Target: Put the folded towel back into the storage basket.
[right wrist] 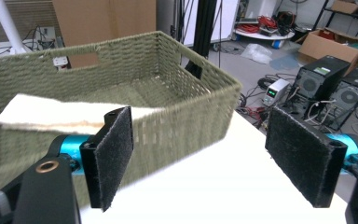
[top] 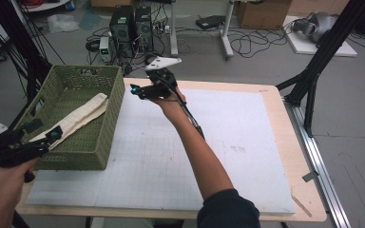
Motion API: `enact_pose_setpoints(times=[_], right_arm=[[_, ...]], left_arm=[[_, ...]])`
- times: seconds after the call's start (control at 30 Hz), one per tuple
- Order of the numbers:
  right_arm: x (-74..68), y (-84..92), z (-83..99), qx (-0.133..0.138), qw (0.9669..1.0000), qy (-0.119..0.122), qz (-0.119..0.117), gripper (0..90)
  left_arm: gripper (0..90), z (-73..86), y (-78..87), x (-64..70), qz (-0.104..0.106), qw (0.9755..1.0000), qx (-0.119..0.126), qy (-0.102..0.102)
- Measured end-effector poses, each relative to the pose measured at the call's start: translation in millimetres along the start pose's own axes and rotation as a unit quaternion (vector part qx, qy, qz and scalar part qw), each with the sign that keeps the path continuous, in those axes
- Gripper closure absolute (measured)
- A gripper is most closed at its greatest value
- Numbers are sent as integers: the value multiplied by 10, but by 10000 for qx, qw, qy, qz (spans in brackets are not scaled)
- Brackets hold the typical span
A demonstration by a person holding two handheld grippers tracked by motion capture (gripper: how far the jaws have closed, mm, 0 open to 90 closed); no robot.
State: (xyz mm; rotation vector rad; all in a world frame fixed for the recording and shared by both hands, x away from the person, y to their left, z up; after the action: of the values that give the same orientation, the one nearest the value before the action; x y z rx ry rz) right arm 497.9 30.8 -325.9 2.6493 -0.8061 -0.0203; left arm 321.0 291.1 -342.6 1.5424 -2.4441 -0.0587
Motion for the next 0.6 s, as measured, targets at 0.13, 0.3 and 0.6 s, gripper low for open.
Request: enact_pose_setpoints(times=[0.13, 0.3, 0.6], right_arm=[[102, 307, 183, -29, 9999, -84, 142, 194], [226, 674, 339, -2, 9991, -177, 377, 149], [338, 1384, 759, -5, 9966, -263, 779, 121]], left_arm=[[195, 34, -190, 226, 254, 9996, -54, -59], [195, 80, -425, 502, 590, 9981, -120, -117], [203, 253, -811, 972, 1134, 9929, -298, -221]])
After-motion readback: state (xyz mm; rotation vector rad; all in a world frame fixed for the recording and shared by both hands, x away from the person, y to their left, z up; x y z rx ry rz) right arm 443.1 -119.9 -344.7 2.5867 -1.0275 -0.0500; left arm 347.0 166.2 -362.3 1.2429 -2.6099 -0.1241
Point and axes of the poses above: each handheld gripper's, and its own axes: y roughly backward along the jaws, z roughly out of its underside, x roughly to its right, the point moved 8 cm from there along -y, roughly forward along the jaws, and after that the axes turned 2 degrees about y, right-handed, at the moved point
